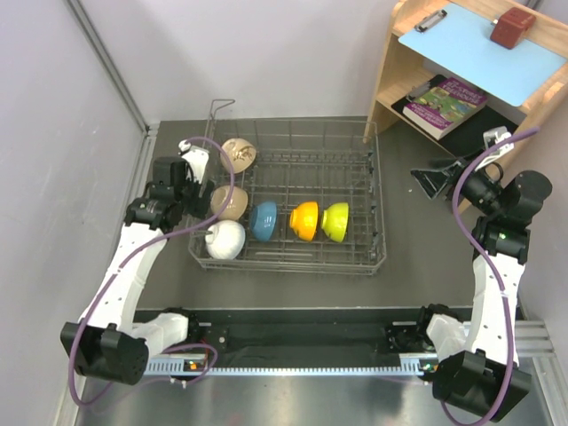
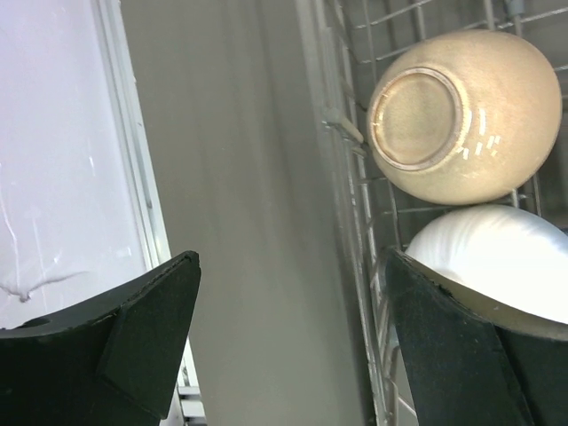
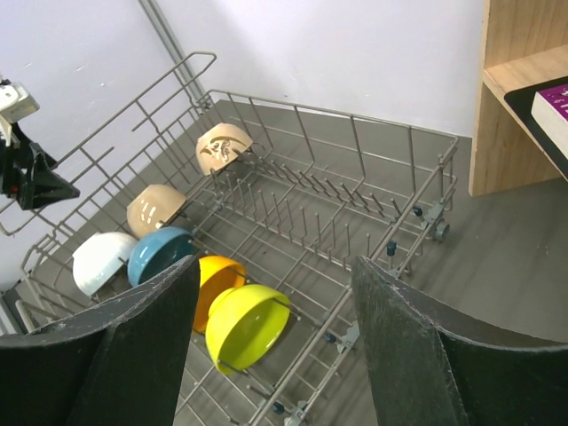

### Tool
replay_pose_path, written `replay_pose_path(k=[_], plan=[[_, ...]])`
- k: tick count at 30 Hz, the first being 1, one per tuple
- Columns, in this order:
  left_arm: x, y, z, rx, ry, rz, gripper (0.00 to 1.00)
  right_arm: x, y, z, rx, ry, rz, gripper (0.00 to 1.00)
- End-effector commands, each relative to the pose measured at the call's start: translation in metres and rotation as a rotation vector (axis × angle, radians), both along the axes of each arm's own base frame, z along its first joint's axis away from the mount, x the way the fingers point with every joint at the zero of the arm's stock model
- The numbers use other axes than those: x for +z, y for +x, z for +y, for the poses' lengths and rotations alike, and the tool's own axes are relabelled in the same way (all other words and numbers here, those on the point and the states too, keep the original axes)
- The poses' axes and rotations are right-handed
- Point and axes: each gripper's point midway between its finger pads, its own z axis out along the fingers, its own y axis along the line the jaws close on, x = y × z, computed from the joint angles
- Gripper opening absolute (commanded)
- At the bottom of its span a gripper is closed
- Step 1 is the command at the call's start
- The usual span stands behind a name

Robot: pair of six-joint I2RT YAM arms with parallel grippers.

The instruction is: Load the bowls into the dish rack

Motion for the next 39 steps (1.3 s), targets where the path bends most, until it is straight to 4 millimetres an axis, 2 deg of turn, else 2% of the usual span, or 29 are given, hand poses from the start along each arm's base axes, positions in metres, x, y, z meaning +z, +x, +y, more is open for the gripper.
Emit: replay_pose_path(k=[1,6,8,10,11,12,13,14,16,17,19,20,22,23,24,25,26,28,29,34,35,36,39], plan=[[-0.006,-0.031,0.0,-0.009,-0.026,0.076,0.89,0.029,-0.007,0.001,-0.004,-0.041,-0.091,0.68],[0.003,-0.042,-0.002,-0.025,-0.039,0.073,0.89,0.03,-0.007,0.001,-0.004,-0.04,-0.09,0.69],[0.013,-0.038,-0.001,-0.029,-0.029,0.035,0.91,0.031,-0.006,0.0,-0.008,-0.039,-0.091,0.69],[0.027,-0.025,-0.001,-0.031,-0.023,-0.026,0.98,0.033,-0.003,-0.002,-0.016,-0.028,-0.091,0.69],[0.045,-0.018,-0.002,-0.042,-0.02,-0.075,0.99,0.032,-0.001,-0.003,-0.02,-0.022,-0.088,0.7],[0.052,-0.01,-0.005,-0.054,-0.028,-0.092,0.99,0.035,0.0,-0.003,-0.022,-0.014,-0.086,0.7],[0.063,-0.004,-0.007,-0.061,-0.032,-0.122,0.99,0.033,0.004,-0.005,-0.027,-0.005,-0.073,0.76],[0.092,0.004,-0.011,-0.071,-0.05,-0.197,0.99,0.033,0.007,-0.006,-0.026,-0.003,-0.06,0.8],[0.115,0.014,-0.023,-0.122,-0.093,-0.241,0.99,0.031,0.013,-0.011,-0.042,-0.017,-0.022,0.94],[0.144,0.017,-0.028,-0.136,-0.119,-0.31,0.99,0.03,0.015,-0.013,-0.046,-0.023,-0.005,0.97],[0.165,0.02,-0.041,-0.201,-0.161,-0.353,0.99,0.028,0.018,-0.017,-0.066,-0.044,0.032,1.0],[0.186,0.021,-0.043,-0.202,-0.184,-0.418,0.99,0.028,0.018,-0.018,-0.068,-0.052,0.045,0.99],[0.203,0.016,-0.046,-0.22,-0.197,-0.487,0.99,0.027,0.019,-0.023,-0.086,-0.099,0.087,1.0],[0.197,0.018,-0.046,-0.217,-0.201,-0.495,0.99,0.025,0.019,-0.026,-0.101,-0.117,0.107,1.0],[0.212,0.013,-0.044,-0.216,-0.204,-0.572,0.99,0.025,0.015,-0.028,-0.108,-0.148,0.13,1.0],[0.212,0.013,-0.042,-0.204,-0.206,-0.596,0.99,0.021,0.018,-0.034,-0.139,-0.173,0.152,1.0],[0.202,0.01,-0.041,-0.194,-0.216,-0.594,0.99,0.016,0.014,-0.037,-0.148,-0.205,0.176,1.0],[0.197,0.012,-0.037,-0.181,-0.23,-0.596,0.99,0.013,0.011,-0.044,-0.191,-0.274,0.148,1.0],[0.193,0.013,-0.032,-0.163,-0.234,-0.586,0.99,0.006,0.01,-0.047,-0.2,-0.291,0.149,1.0],[0.189,0.017,0.012,-0.041,-0.194,-0.586,0.99,0.007,-0.004,-0.049,-0.233,-0.368,0.1,1.0],[0.187,0.018,0.006,-0.088,-0.217,-0.576,0.99,0.004,-0.005,-0.048,-0.225,-0.372,0.107,0.99],[0.185,0.018,0.015,-0.076,-0.219,-0.572,0.99,0.005,-0.008,-0.047,-0.223,-0.382,0.098,1.0],[0.176,0.023,0.024,-0.101,-0.279,-0.547,0.99,0.005,-0.01,-0.045,-0.208,-0.383,0.1,1.0]])
